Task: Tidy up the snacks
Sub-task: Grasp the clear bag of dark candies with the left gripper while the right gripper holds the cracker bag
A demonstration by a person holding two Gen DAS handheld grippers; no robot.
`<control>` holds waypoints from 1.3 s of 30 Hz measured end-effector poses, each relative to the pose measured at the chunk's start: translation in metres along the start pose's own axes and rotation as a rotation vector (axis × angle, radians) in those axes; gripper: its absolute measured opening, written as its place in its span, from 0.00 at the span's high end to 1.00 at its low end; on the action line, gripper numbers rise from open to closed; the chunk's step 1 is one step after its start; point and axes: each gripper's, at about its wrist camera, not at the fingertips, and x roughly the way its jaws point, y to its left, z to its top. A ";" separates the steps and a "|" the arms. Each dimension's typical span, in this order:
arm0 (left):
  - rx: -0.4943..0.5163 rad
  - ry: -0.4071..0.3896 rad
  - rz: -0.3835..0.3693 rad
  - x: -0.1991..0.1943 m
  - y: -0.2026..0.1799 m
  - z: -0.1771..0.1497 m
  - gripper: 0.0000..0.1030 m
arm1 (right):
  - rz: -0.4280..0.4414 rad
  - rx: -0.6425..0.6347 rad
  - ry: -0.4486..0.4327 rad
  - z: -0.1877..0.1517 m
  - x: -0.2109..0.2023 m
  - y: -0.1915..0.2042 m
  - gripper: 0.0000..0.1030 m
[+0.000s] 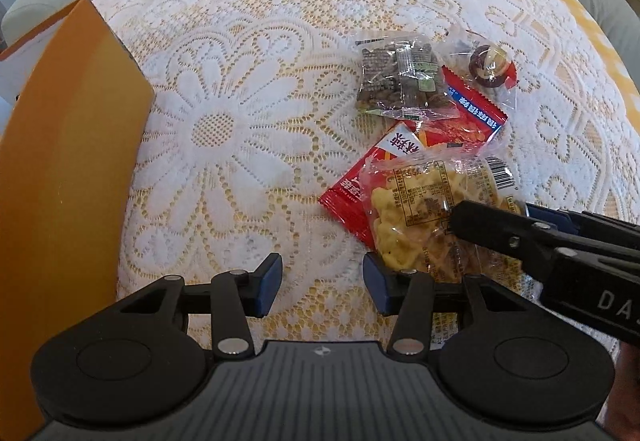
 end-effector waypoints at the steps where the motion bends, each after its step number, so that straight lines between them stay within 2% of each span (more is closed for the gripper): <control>1: 0.008 -0.006 0.004 0.000 -0.001 0.000 0.46 | 0.002 -0.005 -0.001 0.001 -0.001 0.000 0.67; 3: 0.030 -0.028 0.003 -0.003 -0.002 -0.001 0.45 | 0.000 -0.025 -0.004 0.000 -0.006 0.003 0.72; 7: 0.055 -0.098 -0.017 -0.017 0.000 0.003 0.35 | -0.017 -0.058 -0.007 0.004 -0.018 0.007 0.76; 12: 0.073 -0.183 -0.059 -0.031 -0.003 0.022 0.23 | -0.050 0.011 -0.094 0.018 -0.041 -0.010 0.77; 17: 0.078 -0.203 -0.013 -0.020 -0.018 0.051 0.22 | -0.069 0.124 -0.173 0.032 -0.048 -0.035 0.78; 23: 0.065 -0.228 -0.066 -0.002 -0.031 0.076 0.22 | -0.104 0.113 -0.161 0.032 -0.029 -0.040 0.78; 27: 0.063 -0.201 -0.106 0.012 -0.036 0.085 0.22 | -0.083 0.136 -0.154 0.035 -0.027 -0.051 0.78; 33: -0.010 -0.128 -0.134 0.039 -0.030 0.092 0.21 | -0.078 0.131 -0.147 0.036 -0.024 -0.053 0.78; 39: 0.015 -0.148 -0.115 0.042 -0.031 0.092 0.18 | -0.081 0.129 -0.144 0.035 -0.022 -0.053 0.77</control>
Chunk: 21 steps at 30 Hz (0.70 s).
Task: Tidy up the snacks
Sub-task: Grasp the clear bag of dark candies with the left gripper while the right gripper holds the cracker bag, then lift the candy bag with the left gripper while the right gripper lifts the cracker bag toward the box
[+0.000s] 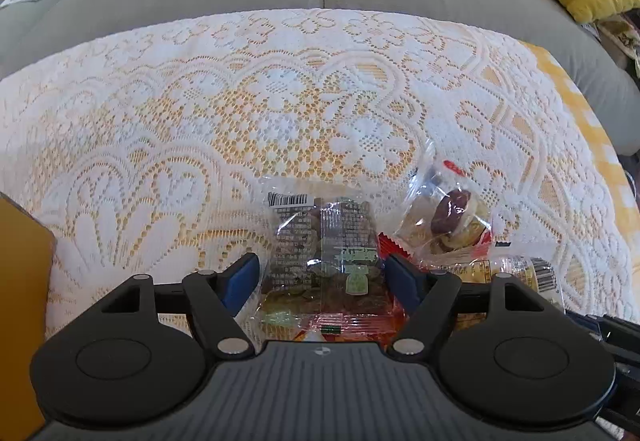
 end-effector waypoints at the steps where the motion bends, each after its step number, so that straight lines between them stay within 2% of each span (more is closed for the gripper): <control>1: -0.001 0.001 0.003 0.001 -0.001 0.000 0.18 | -0.001 0.002 0.001 0.000 0.000 -0.001 0.77; 5: -0.015 -0.002 0.004 0.004 -0.002 0.001 0.16 | -0.004 0.008 0.001 -0.001 0.001 -0.001 0.76; 7: -0.029 0.013 0.022 0.003 0.000 0.001 0.09 | -0.004 0.010 0.000 -0.001 0.000 -0.001 0.76; 9: -0.067 0.030 0.032 0.003 0.002 0.001 0.07 | -0.005 0.008 0.000 -0.002 0.000 0.000 0.76; 13: -0.044 0.026 0.057 0.005 -0.001 0.002 0.00 | -0.008 0.007 0.001 -0.002 0.000 0.000 0.76; 16: -0.075 0.036 0.056 0.011 0.006 0.001 0.00 | -0.008 0.009 0.001 -0.002 0.000 -0.001 0.75; 21: -0.056 0.011 0.036 0.009 0.006 0.001 0.00 | -0.015 -0.003 0.001 -0.002 0.000 0.001 0.75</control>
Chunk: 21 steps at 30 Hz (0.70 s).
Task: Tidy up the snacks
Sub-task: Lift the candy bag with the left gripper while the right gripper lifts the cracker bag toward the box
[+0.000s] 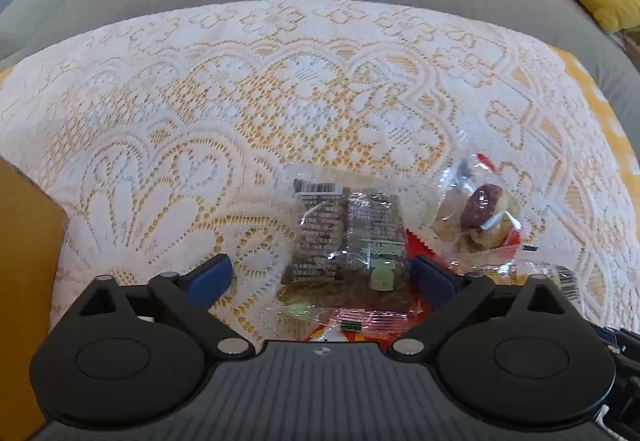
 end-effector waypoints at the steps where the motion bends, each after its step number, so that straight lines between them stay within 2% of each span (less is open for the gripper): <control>1: 0.009 -0.009 -0.013 -0.002 -0.001 0.000 0.07 | 0.000 -0.002 0.000 0.000 0.000 0.000 0.75; 2: 0.018 -0.023 -0.023 -0.004 -0.002 0.000 0.12 | -0.001 -0.004 0.000 0.000 0.000 0.001 0.75; 3: 0.031 -0.033 -0.026 -0.007 -0.004 -0.001 0.27 | -0.001 -0.006 0.000 0.000 0.000 0.001 0.75; 4: 0.045 -0.040 -0.033 -0.010 -0.006 -0.001 0.32 | -0.001 -0.007 0.000 0.000 0.000 0.001 0.75; 12: 0.030 -0.040 -0.062 -0.019 -0.001 0.002 0.38 | -0.016 -0.035 -0.020 0.000 -0.005 0.009 0.76; 21: -0.023 -0.073 -0.060 -0.072 0.028 -0.016 0.41 | -0.015 -0.103 -0.072 0.003 -0.030 0.033 0.79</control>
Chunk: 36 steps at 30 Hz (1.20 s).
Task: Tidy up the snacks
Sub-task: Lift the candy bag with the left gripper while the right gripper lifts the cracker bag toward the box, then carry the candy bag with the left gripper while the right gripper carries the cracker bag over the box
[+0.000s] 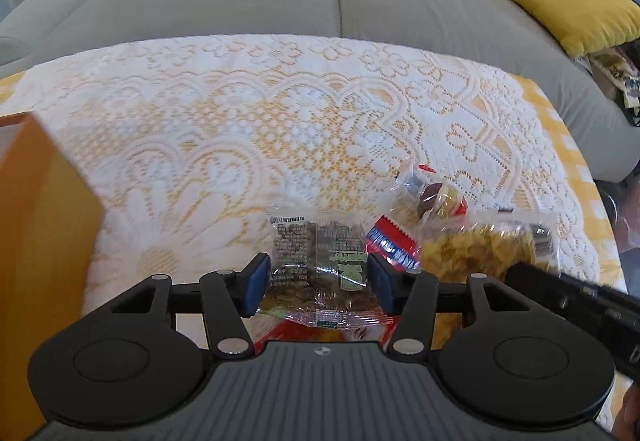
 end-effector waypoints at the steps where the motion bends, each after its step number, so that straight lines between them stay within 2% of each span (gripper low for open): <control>1: -0.004 -0.005 0.002 -0.005 0.003 0.000 0.41 | 0.003 -0.013 -0.008 0.000 -0.005 0.004 0.79; 5: -0.029 -0.038 0.008 -0.040 0.014 -0.006 0.42 | 0.018 -0.049 -0.034 0.001 -0.021 0.023 0.80; 6: -0.031 -0.046 0.010 -0.048 0.016 -0.007 0.47 | 0.025 -0.058 -0.040 0.001 -0.025 0.029 0.80; 7: -0.030 -0.056 0.012 -0.056 0.018 -0.008 0.78 | 0.030 -0.067 -0.044 0.000 -0.027 0.035 0.80; 8: -0.027 -0.066 0.021 -0.065 0.020 -0.008 0.86 | 0.036 -0.078 -0.047 -0.001 -0.030 0.041 0.80; 9: -0.028 -0.077 0.021 -0.073 0.022 -0.008 0.89 | 0.042 -0.088 -0.049 -0.002 -0.033 0.048 0.80; 10: -0.037 -0.087 0.018 -0.080 0.025 -0.009 0.86 | 0.049 -0.095 -0.051 -0.003 -0.034 0.054 0.80; 13: -0.056 -0.101 0.016 -0.093 0.037 -0.011 0.86 | 0.077 -0.119 -0.055 -0.006 -0.038 0.075 0.80; 17: -0.076 -0.069 -0.012 -0.093 0.048 -0.023 0.83 | 0.081 -0.144 -0.019 -0.015 -0.031 0.097 0.80; 18: -0.083 -0.058 -0.033 -0.093 0.051 -0.027 0.71 | 0.071 -0.144 -0.003 -0.019 -0.029 0.099 0.80; 19: -0.091 -0.050 -0.054 -0.095 0.054 -0.032 0.54 | 0.062 -0.147 0.006 -0.022 -0.029 0.099 0.80; 21: -0.129 -0.040 -0.089 -0.095 0.060 -0.043 0.34 | 0.051 -0.149 0.026 -0.029 -0.030 0.100 0.80; 22: -0.146 -0.033 -0.100 -0.093 0.063 -0.048 0.28 | 0.047 -0.145 0.038 -0.032 -0.031 0.098 0.80; 25: -0.197 0.009 -0.126 -0.079 0.066 -0.061 0.26 | 0.018 -0.129 0.064 -0.040 -0.029 0.094 0.80; 28: -0.204 0.042 -0.122 -0.064 0.058 -0.070 0.25 | -0.048 -0.156 0.083 -0.049 -0.028 0.088 0.80; 32: -0.168 0.063 -0.073 -0.046 0.041 -0.080 0.25 | -0.103 -0.118 0.123 -0.057 -0.029 0.068 0.80; 36: -0.115 0.074 -0.008 -0.029 0.024 -0.084 0.23 | -0.100 -0.091 0.144 -0.060 -0.027 0.057 0.80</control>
